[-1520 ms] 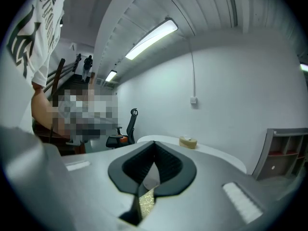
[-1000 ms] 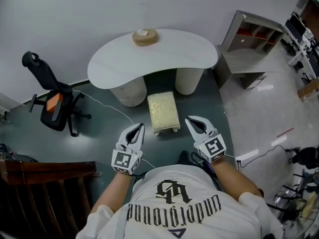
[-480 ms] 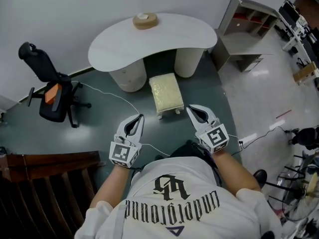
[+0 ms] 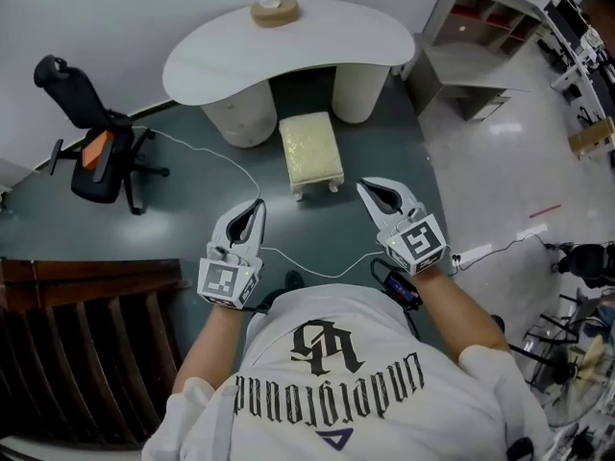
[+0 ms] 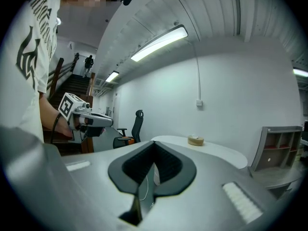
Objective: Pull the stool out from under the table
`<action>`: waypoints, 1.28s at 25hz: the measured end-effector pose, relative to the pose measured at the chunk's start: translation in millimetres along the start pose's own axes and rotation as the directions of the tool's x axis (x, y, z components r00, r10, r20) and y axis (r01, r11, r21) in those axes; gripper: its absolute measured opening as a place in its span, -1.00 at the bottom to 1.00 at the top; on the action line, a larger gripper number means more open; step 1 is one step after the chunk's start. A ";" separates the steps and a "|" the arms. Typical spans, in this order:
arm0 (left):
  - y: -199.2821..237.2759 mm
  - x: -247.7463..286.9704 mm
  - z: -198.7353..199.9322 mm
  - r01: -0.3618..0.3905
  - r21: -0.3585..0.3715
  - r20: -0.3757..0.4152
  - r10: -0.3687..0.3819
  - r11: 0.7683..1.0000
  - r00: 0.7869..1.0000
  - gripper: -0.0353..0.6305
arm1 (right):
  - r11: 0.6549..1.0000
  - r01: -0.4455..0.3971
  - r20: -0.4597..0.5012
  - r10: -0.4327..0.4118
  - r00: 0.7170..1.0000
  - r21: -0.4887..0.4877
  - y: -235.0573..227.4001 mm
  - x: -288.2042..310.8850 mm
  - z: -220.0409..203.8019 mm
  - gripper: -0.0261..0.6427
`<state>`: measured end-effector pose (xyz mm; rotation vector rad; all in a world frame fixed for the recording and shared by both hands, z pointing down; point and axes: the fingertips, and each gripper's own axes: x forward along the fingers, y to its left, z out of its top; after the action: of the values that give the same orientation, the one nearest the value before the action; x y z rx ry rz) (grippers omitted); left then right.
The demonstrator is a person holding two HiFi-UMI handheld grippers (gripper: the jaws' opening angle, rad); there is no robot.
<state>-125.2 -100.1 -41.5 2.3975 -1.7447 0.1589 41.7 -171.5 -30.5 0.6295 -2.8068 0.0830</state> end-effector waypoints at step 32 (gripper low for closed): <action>-328.2 -12.0 -25.4 -0.065 -0.001 -0.026 0.065 0.998 0.998 -0.88 | 0.996 -0.085 0.004 0.085 0.996 0.003 -21.9 -318.1 -99.5 -0.92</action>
<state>183.6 14.6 -43.9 2.3276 -1.8113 0.1956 352.3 -49.1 -19.5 0.5108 -2.8378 0.1030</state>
